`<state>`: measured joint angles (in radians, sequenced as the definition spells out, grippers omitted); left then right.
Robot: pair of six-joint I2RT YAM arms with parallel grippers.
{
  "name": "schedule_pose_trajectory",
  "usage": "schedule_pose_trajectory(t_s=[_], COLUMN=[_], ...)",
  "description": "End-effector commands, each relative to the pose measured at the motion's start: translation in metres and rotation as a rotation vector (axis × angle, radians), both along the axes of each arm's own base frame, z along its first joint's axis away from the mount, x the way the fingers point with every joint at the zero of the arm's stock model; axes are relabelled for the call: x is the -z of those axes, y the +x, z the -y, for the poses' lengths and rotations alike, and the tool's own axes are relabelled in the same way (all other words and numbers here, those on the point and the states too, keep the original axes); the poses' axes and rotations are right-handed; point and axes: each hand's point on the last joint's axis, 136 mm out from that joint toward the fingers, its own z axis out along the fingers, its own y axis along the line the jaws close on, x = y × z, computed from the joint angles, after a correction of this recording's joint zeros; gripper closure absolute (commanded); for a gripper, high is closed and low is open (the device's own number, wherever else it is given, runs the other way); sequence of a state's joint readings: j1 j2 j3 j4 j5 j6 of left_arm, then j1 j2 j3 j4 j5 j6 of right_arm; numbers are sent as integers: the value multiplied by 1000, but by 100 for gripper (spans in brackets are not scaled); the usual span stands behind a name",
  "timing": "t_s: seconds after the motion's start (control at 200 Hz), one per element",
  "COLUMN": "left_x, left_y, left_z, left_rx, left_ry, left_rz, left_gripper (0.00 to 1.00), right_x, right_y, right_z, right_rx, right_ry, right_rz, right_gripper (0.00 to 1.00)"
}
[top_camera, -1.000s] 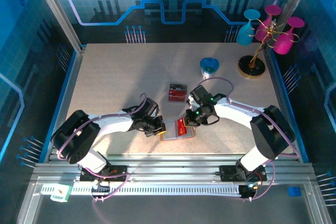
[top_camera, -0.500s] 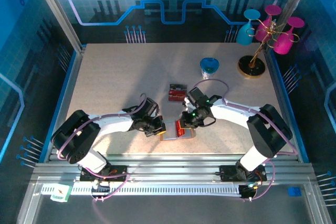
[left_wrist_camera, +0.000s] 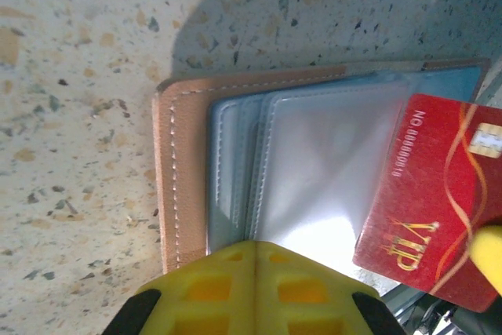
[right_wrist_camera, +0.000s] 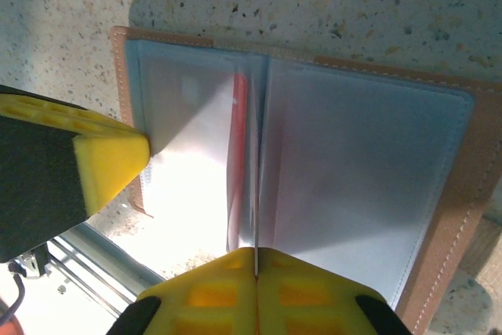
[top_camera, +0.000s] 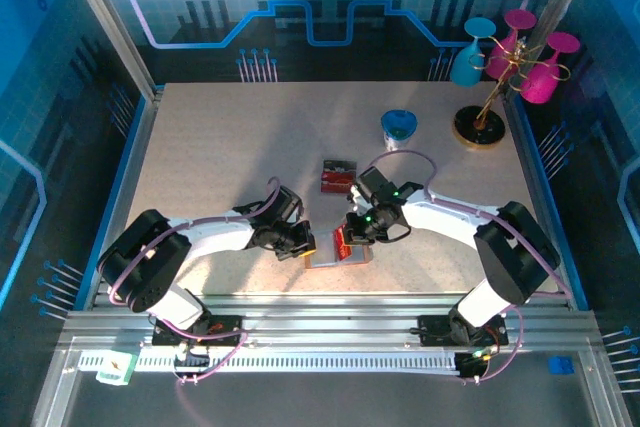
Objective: Take the credit cards out of the card holder
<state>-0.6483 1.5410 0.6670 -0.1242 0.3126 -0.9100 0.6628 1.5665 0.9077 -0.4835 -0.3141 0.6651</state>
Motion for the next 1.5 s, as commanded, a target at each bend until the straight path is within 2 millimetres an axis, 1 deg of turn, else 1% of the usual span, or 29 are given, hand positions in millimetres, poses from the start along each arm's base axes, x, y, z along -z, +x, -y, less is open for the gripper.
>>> schedule_pose_trajectory(t_s=[0.0,0.31,0.415,0.605,0.685,0.815,0.915,0.97,1.1,1.186,1.271,1.331,1.426,1.431,1.436,1.441,1.496], left_x=[8,6,-1,-17,-23,-29,-32,-33,-37,-39,-40,-41,-42,-42,-42,-42,-42], left_y=[-8,-2,1,6,7,7,6,5,4,4,2,2,0,1,1,1,-1], left_z=[-17,-17,-14,-12,-14,-19,-24,-27,-35,-39,-43,-47,-51,-52,-52,-52,-55], left_rx=[7,19,18,14,6,-9,-20,-29,-48,-60,-70,-82,-94,-95,-95,-96,-101], left_ry=[91,88,67,44,43,45,49,54,60,58,57,55,56,56,56,57,60], left_rz=[-17,-12,4,44,63,91,103,108,124,132,141,148,151,152,152,151,150], left_gripper=[98,97,97,94,94,93,93,92,91,91,90,89,87,87,86,86,86], right_x=[-21,-42,-48,-59,-65,-74,-80,-87,-103,-111,-112,-109,-106,-109,-104,-108,-105], right_y=[3,9,12,26,32,44,60,71,90,98,108,114,126,127,126,128,133], right_z=[-3,-1,-1,2,4,8,16,21,21,21,21,19,18,18,18,17,16], right_rx=[-6,-29,-42,-112,-188,-348,-451,-485,-654,-781,-887,-954,-1036,-1038,-1045,-1046,-1086], right_ry=[13,12,15,-8,-29,-98,-170,-188,-201,-215,-243,-261,-292,-292,-293,-293,-303], right_rz=[43,97,116,177,213,314,395,432,579,640,665,662,648,656,644,654,640], right_gripper=[95,96,96,96,96,99,100,100,100,100,100,100,100,100,100,100,100])
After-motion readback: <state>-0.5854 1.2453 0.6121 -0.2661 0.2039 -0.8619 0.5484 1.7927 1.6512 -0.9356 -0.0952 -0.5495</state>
